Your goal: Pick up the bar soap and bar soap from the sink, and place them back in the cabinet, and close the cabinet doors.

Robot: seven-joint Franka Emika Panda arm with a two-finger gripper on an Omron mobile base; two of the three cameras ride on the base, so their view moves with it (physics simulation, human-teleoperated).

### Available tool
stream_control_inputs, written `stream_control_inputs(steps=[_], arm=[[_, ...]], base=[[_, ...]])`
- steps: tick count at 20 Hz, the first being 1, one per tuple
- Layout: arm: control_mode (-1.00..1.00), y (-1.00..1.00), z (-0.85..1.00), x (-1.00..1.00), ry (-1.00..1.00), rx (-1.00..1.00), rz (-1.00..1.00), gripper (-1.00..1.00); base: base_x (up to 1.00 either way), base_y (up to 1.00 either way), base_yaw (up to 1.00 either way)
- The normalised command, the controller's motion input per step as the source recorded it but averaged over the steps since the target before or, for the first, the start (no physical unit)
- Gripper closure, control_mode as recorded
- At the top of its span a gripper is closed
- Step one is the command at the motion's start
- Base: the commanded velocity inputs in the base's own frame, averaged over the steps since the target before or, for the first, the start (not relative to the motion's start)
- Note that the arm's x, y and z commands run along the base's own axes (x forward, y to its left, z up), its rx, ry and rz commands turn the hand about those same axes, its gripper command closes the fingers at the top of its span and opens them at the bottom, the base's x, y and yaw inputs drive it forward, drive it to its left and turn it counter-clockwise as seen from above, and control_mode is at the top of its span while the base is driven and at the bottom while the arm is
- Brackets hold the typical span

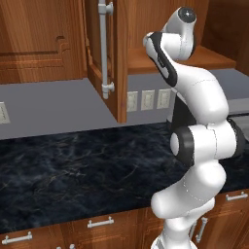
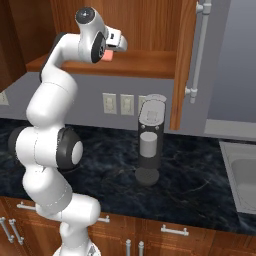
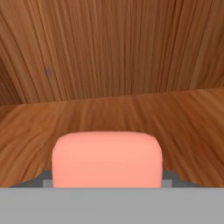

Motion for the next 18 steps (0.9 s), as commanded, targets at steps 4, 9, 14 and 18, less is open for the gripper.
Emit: stream_control_inputs(steps=[4,9,14,18], arm=[[-1.0,0.0,0.0,0.0,0.0,0.0,0.0,-1.0],[-1.0,0.0,0.0,0.0,0.0,0.0,0.0,-1.0],[-1.0,0.0,0.0,0.0,0.0,0.0,0.0,-1.0],[-1.0,0.0,-0.02,-0.05,-0.05,0.0,0.0,-1.0]], base=[[0.0,0.0,0.0],[0.0,0.0,0.0],[0.0,0.0,0.0],[0.0,0.0,0.0]])
